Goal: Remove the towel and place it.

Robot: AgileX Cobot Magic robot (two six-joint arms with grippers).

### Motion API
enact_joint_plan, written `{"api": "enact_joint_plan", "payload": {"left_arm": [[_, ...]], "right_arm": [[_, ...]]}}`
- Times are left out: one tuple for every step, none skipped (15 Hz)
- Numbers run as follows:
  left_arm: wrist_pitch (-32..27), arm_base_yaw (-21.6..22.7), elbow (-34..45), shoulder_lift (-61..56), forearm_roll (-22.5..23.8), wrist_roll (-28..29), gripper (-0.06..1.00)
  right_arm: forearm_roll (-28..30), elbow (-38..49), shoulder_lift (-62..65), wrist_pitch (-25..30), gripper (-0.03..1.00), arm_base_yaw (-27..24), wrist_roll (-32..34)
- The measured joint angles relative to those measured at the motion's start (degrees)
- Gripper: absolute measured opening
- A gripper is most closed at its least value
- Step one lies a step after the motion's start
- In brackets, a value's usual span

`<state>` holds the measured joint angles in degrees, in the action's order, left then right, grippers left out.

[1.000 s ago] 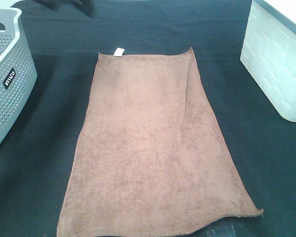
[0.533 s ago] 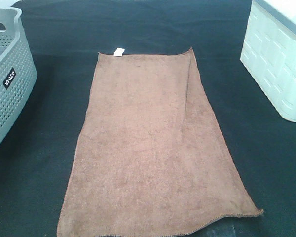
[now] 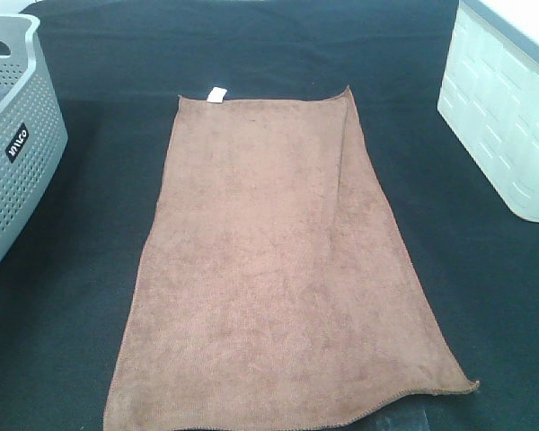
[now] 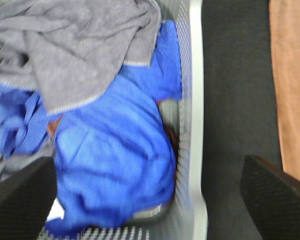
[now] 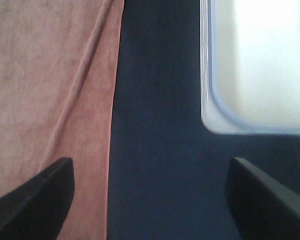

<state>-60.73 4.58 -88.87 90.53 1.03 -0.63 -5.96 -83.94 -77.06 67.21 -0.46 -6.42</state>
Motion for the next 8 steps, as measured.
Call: {"api": "enact_joint_plan", "payload": {"left_arm": [[1.32,0.0,5.67,-6.93,0.0,0.06,0.93],[2.01,0.0,11.29,-14.04,0.0,0.06,0.93],[2.41,0.0,16.27,-20.28,0.11,0.06,0.93],[2.41,0.0,16.27,-20.28,0.11,0.06,0.93],[2.58,0.0,20.23,-26.13,0.46,0.06,0.93],[2.64,0.0,23.72,-32.54,0.74,0.11,0.93],[2.75,0.0,28.82,-41.2,0.97,0.23,0.93],[2.92,0.0,31.63,-46.52,1.2,0.23,0.93]], "right_arm": [[0.0,6.19,6.93,-0.29,0.76,0.0,0.11],[0.29,12.49,13.46,-0.4,0.76,0.0,0.11],[0.57,17.65,18.79,-0.46,0.76,0.0,0.11],[0.57,17.65,18.79,-0.46,0.76,0.0,0.11],[0.97,22.86,25.61,-0.46,0.76,0.0,0.11],[1.15,27.04,32.03,-0.57,0.76,0.0,0.11],[1.15,32.14,42.06,-0.74,0.76,0.0,0.11],[1.2,35.18,48.93,-0.74,0.76,0.0,0.11]]}}
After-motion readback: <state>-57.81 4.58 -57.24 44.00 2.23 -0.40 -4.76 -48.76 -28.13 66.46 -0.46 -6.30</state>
